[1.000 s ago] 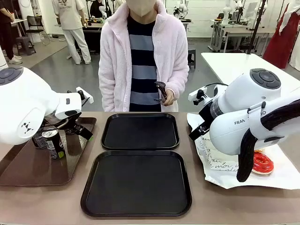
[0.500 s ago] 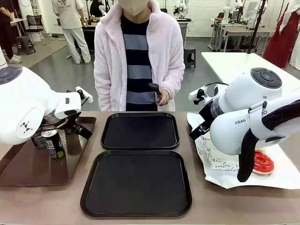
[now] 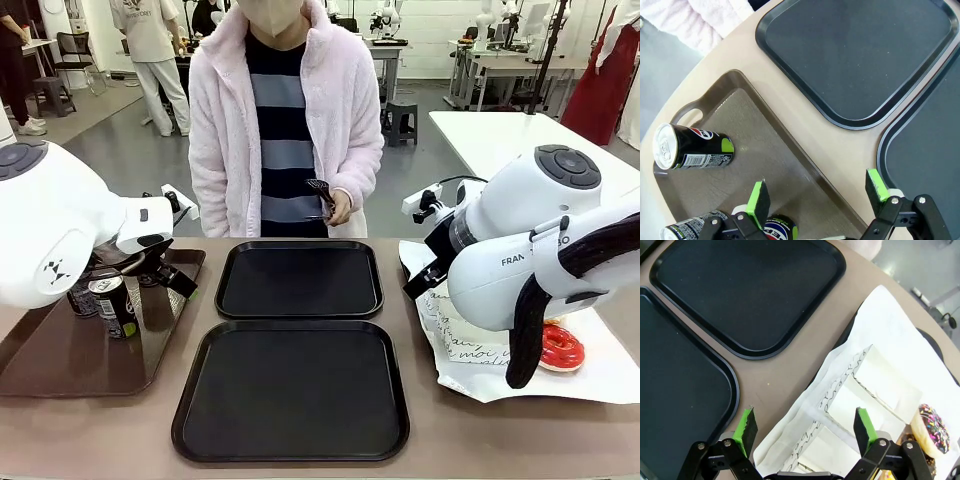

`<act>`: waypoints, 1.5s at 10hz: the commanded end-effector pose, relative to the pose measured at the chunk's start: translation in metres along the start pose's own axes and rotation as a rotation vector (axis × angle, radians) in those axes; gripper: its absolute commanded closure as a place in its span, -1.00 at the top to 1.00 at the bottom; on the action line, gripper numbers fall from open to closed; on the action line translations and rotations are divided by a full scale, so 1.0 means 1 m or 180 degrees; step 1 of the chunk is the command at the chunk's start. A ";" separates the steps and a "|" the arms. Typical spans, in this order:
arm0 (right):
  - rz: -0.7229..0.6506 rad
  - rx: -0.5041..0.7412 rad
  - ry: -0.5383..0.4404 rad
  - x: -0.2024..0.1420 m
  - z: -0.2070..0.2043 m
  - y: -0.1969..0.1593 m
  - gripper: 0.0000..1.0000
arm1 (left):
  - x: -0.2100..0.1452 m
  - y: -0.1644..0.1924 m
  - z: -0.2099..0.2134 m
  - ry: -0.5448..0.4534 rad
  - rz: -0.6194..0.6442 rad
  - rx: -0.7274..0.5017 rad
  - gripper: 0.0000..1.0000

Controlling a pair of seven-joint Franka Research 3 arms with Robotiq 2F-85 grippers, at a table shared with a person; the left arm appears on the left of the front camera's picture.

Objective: Set up donuts and drinks on trays.
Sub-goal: Pick up one Pepsi coke and place it on the Flat Tray.

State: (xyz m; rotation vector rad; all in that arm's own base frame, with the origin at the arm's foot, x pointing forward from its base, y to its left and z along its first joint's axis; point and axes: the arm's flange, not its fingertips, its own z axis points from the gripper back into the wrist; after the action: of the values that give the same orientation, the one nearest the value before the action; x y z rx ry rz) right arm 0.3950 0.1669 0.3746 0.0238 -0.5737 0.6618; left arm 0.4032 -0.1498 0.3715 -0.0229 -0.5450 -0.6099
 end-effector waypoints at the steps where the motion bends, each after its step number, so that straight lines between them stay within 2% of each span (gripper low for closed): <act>1: 0.0001 0.0000 0.0000 0.000 0.000 0.000 1.00 | 0.000 0.000 0.000 0.0000 -0.0001 0.0000 1.00; 3: 0.0000 0.0000 0.0000 0.000 0.000 0.000 1.00 | 0.000 0.000 0.000 0.0000 0.0000 0.0000 1.00; 4: 0.0064 0.0187 -0.0190 -0.004 0.021 0.006 1.00 | -0.003 0.000 0.027 -0.0049 -0.0111 -0.0085 1.00; 5: 0.0104 0.0148 -0.0143 -0.014 0.051 0.018 1.00 | -0.016 -0.007 0.063 0.0066 -0.0293 -0.0180 1.00; 6: 0.0203 0.0059 -0.0052 -0.033 0.089 0.034 1.00 | -0.040 -0.021 0.107 0.0331 -0.0537 -0.0363 1.00; 7: 0.0203 0.0019 0.0178 -0.051 0.117 0.044 1.00 | -0.058 -0.023 0.137 0.0455 -0.0723 -0.0428 1.00; 8: 0.0261 -0.0023 0.0465 -0.075 0.140 0.054 1.00 | -0.083 -0.032 0.159 0.0610 -0.0780 -0.0512 1.00; 10: 0.0505 0.0216 0.0691 -0.108 0.170 0.079 1.00 | -0.110 -0.037 0.176 0.0812 -0.0931 -0.0564 1.00; 11: 0.0632 -0.0463 0.0546 -0.112 0.162 0.072 1.00 | -0.115 -0.043 0.167 0.0584 -0.0901 -0.0137 1.00; 12: 0.0371 0.0083 0.0615 -0.008 0.158 0.048 1.00 | -0.036 -0.028 0.180 0.0780 -0.0843 -0.0574 1.00; 13: 0.0371 0.0083 0.0615 -0.008 0.158 0.048 1.00 | -0.036 -0.028 0.180 0.0780 -0.0843 -0.0574 1.00; 14: 0.0499 -0.0085 0.0655 -0.018 0.190 0.057 1.00 | -0.044 -0.028 0.204 0.0761 -0.0880 -0.0460 1.00; 15: -0.0496 0.1106 -0.0057 -0.040 0.172 -0.003 1.00 | -0.040 0.021 0.188 0.0171 -0.0146 -0.1764 1.00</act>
State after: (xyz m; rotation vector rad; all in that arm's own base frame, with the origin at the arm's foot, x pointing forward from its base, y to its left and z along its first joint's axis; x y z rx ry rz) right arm 0.2727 0.1528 0.5172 0.0371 -0.4069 0.7290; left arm 0.2713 -0.1066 0.5168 -0.1699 -0.2782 -0.8696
